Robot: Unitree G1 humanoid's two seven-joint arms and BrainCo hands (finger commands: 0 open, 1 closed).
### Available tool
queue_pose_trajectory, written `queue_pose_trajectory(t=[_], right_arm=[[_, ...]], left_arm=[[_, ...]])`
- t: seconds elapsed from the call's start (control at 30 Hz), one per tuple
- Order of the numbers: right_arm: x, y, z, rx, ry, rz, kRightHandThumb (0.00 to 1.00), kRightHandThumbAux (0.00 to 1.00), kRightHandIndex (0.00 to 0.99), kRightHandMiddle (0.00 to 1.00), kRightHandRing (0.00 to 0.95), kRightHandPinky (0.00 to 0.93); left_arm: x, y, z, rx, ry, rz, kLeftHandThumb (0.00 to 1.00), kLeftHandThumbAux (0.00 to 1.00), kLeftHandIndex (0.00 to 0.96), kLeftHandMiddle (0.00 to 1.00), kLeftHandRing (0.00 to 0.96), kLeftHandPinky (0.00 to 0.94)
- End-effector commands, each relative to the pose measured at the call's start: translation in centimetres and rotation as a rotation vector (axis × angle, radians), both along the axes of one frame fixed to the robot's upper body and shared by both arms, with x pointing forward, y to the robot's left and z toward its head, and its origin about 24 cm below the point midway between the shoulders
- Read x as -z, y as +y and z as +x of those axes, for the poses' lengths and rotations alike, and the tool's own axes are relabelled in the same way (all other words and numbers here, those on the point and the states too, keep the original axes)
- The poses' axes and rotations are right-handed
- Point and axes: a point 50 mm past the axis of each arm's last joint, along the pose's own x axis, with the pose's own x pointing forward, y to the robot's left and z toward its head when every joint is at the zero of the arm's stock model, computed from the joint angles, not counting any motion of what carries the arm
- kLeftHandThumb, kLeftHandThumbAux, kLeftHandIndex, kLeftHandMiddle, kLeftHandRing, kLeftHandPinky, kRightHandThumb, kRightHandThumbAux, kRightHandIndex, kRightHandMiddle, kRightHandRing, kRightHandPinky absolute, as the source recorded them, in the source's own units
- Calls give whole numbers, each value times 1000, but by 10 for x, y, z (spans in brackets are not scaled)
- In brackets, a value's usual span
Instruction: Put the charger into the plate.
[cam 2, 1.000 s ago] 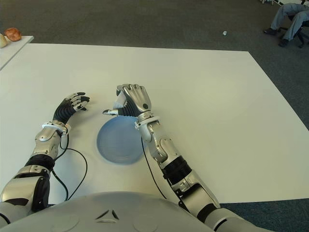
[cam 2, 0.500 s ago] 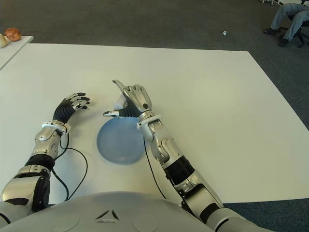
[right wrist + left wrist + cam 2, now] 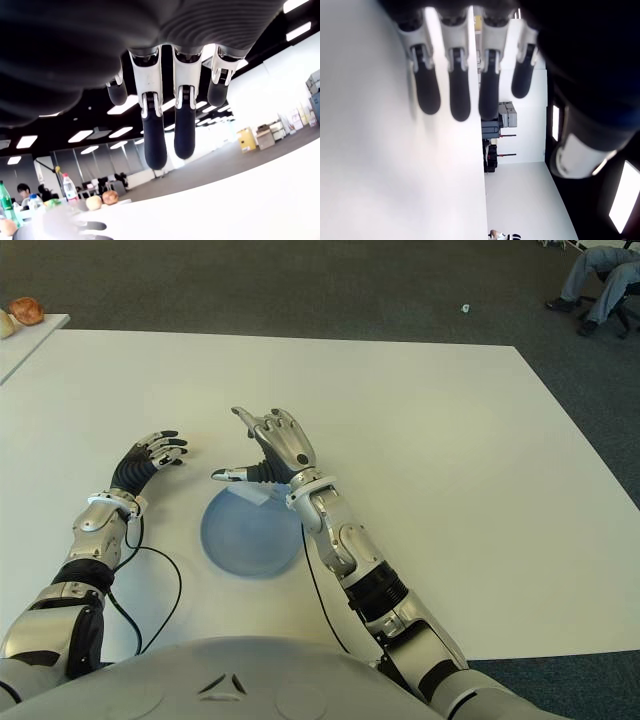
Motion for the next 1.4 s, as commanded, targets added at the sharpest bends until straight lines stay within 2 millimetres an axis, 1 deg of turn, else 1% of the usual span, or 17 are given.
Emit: queue_pose_trajectory(t=[0.03, 0.27, 0.57, 0.87, 1.07, 1.17, 1.2, 1.23, 1.3, 1.4], right_arm=[[-3, 0, 1, -15, -16, 1, 179, 225, 0, 0, 0, 0], [-6, 0, -1, -24, -57, 34, 206, 203, 0, 0, 0, 0], [-11, -1, -1, -29, -59, 98, 226, 184, 0, 0, 0, 0], [-15, -2, -1, -11, -21, 175, 215, 186, 0, 0, 0, 0], [-17, -4, 1, 35, -31, 209, 183, 199, 0, 0, 0, 0], [-18, -7, 3, 72, -51, 234, 165, 222, 0, 0, 0, 0], [-19, -9, 5, 92, -60, 251, 160, 231, 0, 0, 0, 0], [-19, -10, 6, 105, -67, 263, 155, 243, 0, 0, 0, 0], [-20, -15, 9, 135, -79, 288, 148, 256, 0, 0, 0, 0], [-23, -27, 16, 196, -96, 340, 140, 275, 0, 0, 0, 0]], left_arm=[[20, -4, -13, 5, 119, 2, 124, 661, 249, 317, 335, 339], [20, -4, -14, 12, 120, -3, 126, 663, 260, 328, 339, 335], [19, -4, -14, 31, 114, -15, 117, 681, 257, 321, 338, 348], [18, -4, -13, 25, 105, -25, 112, 700, 255, 313, 333, 344], [18, -3, -14, 15, 95, -31, 144, 687, 262, 332, 353, 359], [18, -3, -14, 12, 101, -29, 152, 700, 263, 338, 351, 335], [19, -2, -14, 12, 108, -23, 149, 706, 264, 340, 347, 316], [19, -2, -13, 12, 112, -19, 136, 716, 266, 342, 339, 278], [20, -2, -13, 10, 120, -13, 119, 729, 269, 345, 329, 241], [21, -1, -13, 6, 132, -5, 96, 745, 272, 348, 318, 206]])
